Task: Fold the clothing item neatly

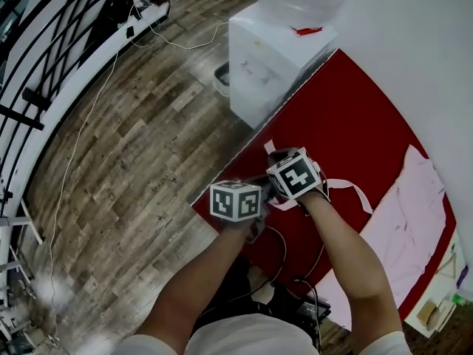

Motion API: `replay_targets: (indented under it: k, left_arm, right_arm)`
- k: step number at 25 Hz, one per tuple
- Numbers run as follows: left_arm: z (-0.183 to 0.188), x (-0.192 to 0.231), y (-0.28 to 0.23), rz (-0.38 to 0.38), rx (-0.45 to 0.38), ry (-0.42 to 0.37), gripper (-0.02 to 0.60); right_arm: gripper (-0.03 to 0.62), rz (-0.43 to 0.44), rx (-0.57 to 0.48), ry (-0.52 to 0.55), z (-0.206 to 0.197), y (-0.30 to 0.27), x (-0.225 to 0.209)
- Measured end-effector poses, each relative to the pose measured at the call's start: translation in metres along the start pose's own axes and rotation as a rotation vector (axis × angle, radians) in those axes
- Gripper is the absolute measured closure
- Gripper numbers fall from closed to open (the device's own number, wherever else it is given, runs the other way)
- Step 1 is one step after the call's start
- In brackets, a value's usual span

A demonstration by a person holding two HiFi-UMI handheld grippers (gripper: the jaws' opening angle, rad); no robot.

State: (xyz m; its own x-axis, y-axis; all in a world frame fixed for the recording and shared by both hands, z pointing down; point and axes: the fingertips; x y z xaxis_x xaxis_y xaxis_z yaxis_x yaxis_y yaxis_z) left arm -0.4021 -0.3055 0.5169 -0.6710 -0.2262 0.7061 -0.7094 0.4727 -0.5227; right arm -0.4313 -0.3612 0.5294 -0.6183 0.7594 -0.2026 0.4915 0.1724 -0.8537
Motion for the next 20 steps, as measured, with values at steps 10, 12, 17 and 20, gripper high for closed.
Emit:
replay_targets:
  k: [10, 12, 17, 20]
  left_arm:
    - [0.013, -0.054, -0.007, -0.058, -0.037, -0.172, 0.569]
    - [0.009, -0.07, -0.012, -0.077, -0.031, -0.212, 0.569]
    - [-0.001, -0.106, -0.026, -0.112, -0.005, -0.299, 0.569]
    - [-0.009, -0.131, -0.035, -0.131, 0.01, -0.346, 0.569]
  right_arm:
    - [0.571, -0.073, -0.263, -0.108, -0.008, 0.082, -0.012]
    - [0.571, -0.104, -0.295, -0.109, -0.017, 0.1, -0.016]
    - [0.571, -0.163, -0.354, -0.152, -0.045, 0.137, -0.029]
    - [0.571, -0.193, -0.379, -0.171, -0.063, 0.161, -0.038]
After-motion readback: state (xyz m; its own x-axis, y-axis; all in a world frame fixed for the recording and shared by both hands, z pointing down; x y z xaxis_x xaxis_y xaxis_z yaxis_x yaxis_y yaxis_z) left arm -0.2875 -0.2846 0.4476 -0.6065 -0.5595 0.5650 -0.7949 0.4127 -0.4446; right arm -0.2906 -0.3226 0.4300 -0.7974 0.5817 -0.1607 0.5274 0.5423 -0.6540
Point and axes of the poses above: the fingertips, and each gripper's own axes: y backward along the fingers, x to its left, z out of its top, and after that the axes turned 12 degrees about z, right-handed
